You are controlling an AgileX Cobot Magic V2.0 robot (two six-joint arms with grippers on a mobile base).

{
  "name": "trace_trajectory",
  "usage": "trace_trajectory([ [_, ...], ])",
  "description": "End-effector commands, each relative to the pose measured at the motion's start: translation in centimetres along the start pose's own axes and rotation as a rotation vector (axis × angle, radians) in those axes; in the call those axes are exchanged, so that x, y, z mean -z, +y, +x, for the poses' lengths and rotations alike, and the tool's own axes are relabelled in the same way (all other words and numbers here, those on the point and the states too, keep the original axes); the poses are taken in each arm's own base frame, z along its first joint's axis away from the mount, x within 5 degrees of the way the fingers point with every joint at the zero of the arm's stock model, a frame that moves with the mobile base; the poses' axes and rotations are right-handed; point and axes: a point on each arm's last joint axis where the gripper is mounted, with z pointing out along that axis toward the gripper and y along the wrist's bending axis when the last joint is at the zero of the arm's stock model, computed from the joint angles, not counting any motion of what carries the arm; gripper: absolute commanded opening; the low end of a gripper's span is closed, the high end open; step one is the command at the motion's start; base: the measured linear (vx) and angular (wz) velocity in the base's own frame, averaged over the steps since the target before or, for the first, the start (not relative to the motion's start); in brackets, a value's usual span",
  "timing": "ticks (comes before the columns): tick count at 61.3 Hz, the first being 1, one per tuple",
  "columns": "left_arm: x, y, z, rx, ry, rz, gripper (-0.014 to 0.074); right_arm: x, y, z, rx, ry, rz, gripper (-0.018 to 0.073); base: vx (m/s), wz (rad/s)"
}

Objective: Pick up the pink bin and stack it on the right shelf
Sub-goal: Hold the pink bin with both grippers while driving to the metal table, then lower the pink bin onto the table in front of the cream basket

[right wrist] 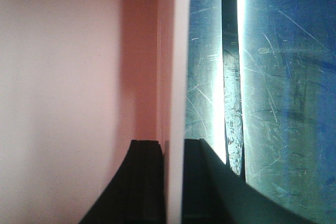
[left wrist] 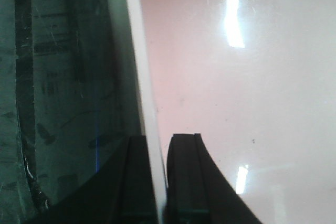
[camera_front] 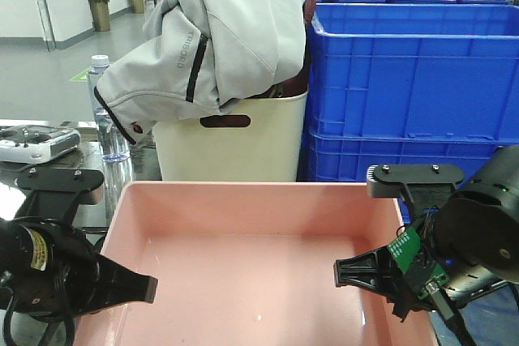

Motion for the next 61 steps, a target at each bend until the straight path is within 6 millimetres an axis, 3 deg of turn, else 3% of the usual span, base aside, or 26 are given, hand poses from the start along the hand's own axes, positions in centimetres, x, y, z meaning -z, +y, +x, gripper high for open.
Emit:
trace_trajectory([
  [1,1.9,0.1,-1.1,-0.021,-0.112,0.013,0.0146,1.8,-1.1,-1.2,0.028,-0.112,0.039,0.0053,0.00,0.00],
  [28,1.8,0.1,-1.1,-0.034,-0.098,0.004,0.0147,1.3,-0.4,-1.3,0.087,-0.071,0.006,0.0053,0.00,0.00],
  [42,1.0,0.2,-2.1,-0.051,0.009,-0.090,0.0159,0.4,0.9,-3.2,0.079,0.001,0.029,0.0064,0.00,0.00],
  [48,0.7,0.0,-2.8,-0.057,0.033,-0.113,0.0197,-0.3,1.4,-3.7,0.078,0.054,0.064,0.0085,0.00,0.00],
  [61,-0.2,-0.4,-3.9,-0.069,0.048,-0.118,0.0420,-2.4,2.3,-4.1,0.102,0.133,0.102,0.0198,0.00,0.00],
])
